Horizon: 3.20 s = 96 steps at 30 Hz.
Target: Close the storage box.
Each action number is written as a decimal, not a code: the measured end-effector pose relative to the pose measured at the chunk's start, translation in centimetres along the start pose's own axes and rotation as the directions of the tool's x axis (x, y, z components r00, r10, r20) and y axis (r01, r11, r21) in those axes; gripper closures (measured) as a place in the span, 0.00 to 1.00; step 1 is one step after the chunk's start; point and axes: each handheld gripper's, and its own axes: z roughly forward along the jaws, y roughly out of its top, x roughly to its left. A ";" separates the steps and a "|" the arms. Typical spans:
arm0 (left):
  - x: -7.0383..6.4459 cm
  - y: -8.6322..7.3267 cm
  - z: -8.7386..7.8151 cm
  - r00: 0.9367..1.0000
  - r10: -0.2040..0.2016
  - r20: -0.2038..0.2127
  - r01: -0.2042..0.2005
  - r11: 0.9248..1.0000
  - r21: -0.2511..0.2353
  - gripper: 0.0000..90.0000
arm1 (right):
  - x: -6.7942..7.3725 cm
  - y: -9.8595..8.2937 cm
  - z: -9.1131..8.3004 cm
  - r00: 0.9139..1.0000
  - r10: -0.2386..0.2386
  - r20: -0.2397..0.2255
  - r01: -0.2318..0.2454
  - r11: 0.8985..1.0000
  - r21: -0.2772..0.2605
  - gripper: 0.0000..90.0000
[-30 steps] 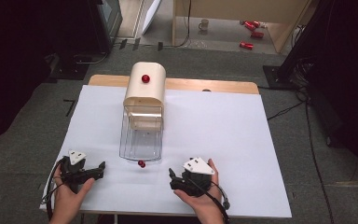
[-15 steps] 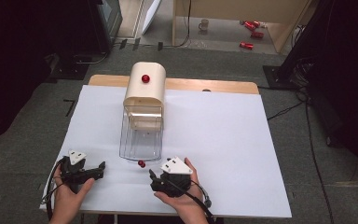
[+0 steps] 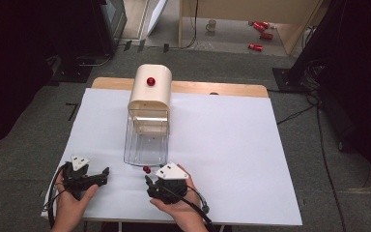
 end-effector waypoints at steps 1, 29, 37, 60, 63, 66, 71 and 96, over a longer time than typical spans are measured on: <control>0.0 0.0 0.0 1.000 0.000 0.000 0.000 1.000 0.000 0.06 | 0.1 0.0 0.1 1.000 0.001 -0.003 -0.001 1.000 0.002 0.50; 0.0 0.0 0.0 1.000 0.000 0.000 0.000 1.000 0.000 0.06 | 0.9 0.6 2.0 0.998 0.056 -0.009 -0.057 0.998 -0.002 0.73; 0.0 0.0 0.0 1.000 0.000 0.000 0.000 1.000 0.000 0.06 | 0.9 0.7 2.1 0.996 0.085 0.001 -0.085 0.996 -0.017 0.79; 0.0 0.0 0.0 1.000 0.000 0.000 0.000 1.000 -0.001 0.06 | 1.9 1.5 1.3 0.995 0.084 0.059 -0.080 0.994 -0.075 0.86; 0.0 0.0 0.0 1.000 0.000 0.000 0.000 1.000 -0.001 0.06 | 1.9 1.8 1.0 0.995 0.077 0.058 -0.073 0.994 -0.080 0.86; 0.0 0.0 0.0 1.000 0.000 0.000 0.000 1.000 -0.001 0.06 | 1.9 2.4 0.8 0.996 0.070 0.064 -0.064 0.994 -0.085 0.87; 0.0 0.0 0.0 1.000 0.000 0.000 0.000 1.000 -0.001 0.06 | 1.8 3.0 0.6 0.996 0.063 0.069 -0.056 0.994 -0.095 0.87; 0.0 0.0 0.0 1.000 -0.001 0.001 0.001 1.000 0.001 0.06 | -1.2 7.2 3.0 0.992 0.065 0.110 -0.052 0.992 -0.113 0.86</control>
